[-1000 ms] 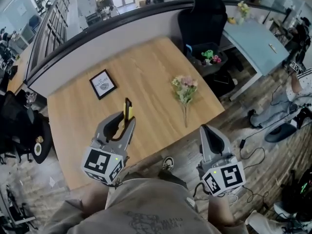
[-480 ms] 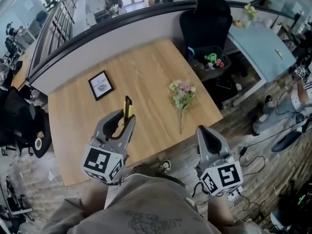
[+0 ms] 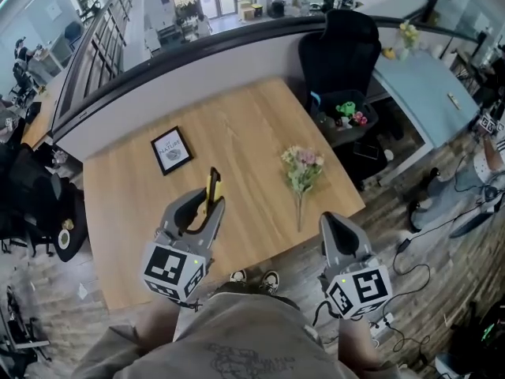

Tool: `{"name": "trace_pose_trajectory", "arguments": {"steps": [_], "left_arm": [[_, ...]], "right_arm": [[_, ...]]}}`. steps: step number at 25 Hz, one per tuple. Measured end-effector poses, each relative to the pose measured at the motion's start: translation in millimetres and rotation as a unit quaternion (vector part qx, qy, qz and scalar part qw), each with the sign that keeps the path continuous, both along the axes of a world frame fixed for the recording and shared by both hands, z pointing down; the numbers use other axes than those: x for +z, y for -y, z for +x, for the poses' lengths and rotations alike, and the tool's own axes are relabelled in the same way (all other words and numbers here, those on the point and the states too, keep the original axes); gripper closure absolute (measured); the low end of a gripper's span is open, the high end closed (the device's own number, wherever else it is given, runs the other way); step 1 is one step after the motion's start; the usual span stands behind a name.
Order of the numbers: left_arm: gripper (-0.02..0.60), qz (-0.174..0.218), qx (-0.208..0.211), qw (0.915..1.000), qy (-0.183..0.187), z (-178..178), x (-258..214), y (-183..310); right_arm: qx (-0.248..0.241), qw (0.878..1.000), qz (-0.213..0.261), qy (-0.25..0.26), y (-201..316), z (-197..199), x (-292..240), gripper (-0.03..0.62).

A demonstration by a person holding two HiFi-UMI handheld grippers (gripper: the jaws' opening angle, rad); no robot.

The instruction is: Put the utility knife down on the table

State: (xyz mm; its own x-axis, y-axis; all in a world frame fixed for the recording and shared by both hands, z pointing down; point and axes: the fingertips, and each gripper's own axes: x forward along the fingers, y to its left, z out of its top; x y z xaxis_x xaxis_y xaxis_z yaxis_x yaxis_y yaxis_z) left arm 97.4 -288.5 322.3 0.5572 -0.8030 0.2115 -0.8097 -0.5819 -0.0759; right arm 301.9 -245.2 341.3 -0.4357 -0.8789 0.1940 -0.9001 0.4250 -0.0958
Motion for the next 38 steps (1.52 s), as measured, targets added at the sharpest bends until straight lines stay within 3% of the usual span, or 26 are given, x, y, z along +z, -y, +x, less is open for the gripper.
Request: {"name": "trace_pose_trajectory", "arguments": {"steps": [3,12,23,32,38], "left_arm": [[0.471,-0.014,0.001,0.9998,0.013,-10,9,11],[0.471,-0.052,0.012,0.9929,0.106,-32,50,68],[0.471,-0.093,0.043,0.9697,0.222,-36,138,151],[0.471,-0.175,0.072,0.95,0.249,-39,238,186],[0.471,-0.249,0.089,0.9304,0.254,-44,314,190]], "right_arm": [[-0.002,1.0,-0.002,0.004,11,-12,1,0.583],[-0.012,1.0,-0.011,0.013,44,-45,6,0.584],[-0.038,0.997,-0.058,0.029,90,-82,41,0.583],[-0.048,0.993,-0.106,0.023,115,-107,89,0.583],[-0.046,0.988,-0.145,0.011,122,-111,129,0.584]]}}
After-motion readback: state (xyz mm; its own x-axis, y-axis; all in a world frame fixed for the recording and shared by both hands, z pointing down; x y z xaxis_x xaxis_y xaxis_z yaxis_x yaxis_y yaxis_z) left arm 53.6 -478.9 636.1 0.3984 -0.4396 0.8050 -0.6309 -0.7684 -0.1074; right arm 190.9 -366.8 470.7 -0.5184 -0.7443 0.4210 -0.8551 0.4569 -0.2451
